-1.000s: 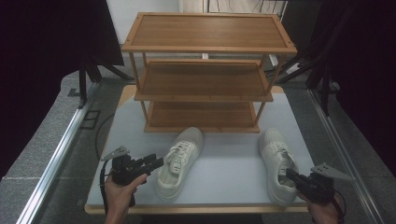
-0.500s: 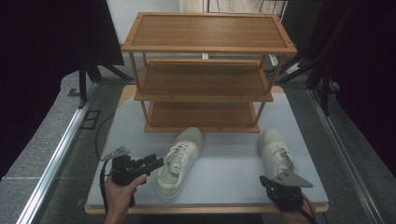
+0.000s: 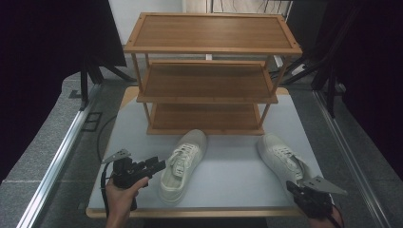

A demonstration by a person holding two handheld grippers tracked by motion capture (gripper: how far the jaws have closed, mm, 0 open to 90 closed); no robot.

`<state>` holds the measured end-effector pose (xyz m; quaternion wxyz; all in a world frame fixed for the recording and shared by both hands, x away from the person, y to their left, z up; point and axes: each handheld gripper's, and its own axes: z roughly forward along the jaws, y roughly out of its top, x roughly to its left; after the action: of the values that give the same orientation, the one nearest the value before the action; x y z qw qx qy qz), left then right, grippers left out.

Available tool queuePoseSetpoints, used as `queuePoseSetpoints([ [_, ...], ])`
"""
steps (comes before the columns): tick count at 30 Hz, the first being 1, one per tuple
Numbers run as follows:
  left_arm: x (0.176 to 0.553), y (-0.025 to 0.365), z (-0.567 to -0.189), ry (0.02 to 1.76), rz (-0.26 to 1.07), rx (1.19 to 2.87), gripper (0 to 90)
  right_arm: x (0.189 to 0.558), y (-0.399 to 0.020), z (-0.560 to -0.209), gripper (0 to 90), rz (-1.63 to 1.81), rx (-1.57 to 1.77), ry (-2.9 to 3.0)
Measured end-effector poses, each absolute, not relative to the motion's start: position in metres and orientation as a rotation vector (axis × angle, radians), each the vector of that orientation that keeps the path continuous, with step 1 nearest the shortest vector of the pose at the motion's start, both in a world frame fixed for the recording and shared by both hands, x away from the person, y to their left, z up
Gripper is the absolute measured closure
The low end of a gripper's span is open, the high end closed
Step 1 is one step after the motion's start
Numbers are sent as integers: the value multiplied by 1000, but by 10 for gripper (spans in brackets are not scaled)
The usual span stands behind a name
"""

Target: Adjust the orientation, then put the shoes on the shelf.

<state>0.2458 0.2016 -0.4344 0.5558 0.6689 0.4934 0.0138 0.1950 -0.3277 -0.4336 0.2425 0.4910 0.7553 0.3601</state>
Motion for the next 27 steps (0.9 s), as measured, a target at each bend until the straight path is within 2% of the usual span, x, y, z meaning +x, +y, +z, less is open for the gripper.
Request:
queuePoseSetpoints([
  [6, 248, 203, -436, 1171, 32, 1585, 517, 197, -336, -433, 894, 1022, 1368, 2058],
  [13, 249, 207, -436, 1171, 33, 1573, 516, 200, -329, -430, 828, 1125, 1328, 2085],
  [21, 238, 208, -429, 1165, 57, 1560, 514, 200, -318, -414, 650, 1209, 1243, 2066],
  [22, 238, 208, -429, 1165, 57, 1560, 513, 200, -318, -414, 650, 1209, 1243, 2066],
  [23, 238, 208, -426, 1160, 64, 1561, 513, 199, -316, -411, 624, 1215, 1224, 2066],
  [24, 239, 207, -424, 1152, 69, 1558, 511, 198, -314, -406, 561, 1222, 1188, 2065],
  [25, 239, 207, -424, 1152, 69, 1558, 509, 198, -314, -406, 561, 1222, 1188, 2065],
  [27, 239, 205, -423, 1149, 70, 1567, 507, 199, -314, -402, 501, 1225, 1170, 2061],
])
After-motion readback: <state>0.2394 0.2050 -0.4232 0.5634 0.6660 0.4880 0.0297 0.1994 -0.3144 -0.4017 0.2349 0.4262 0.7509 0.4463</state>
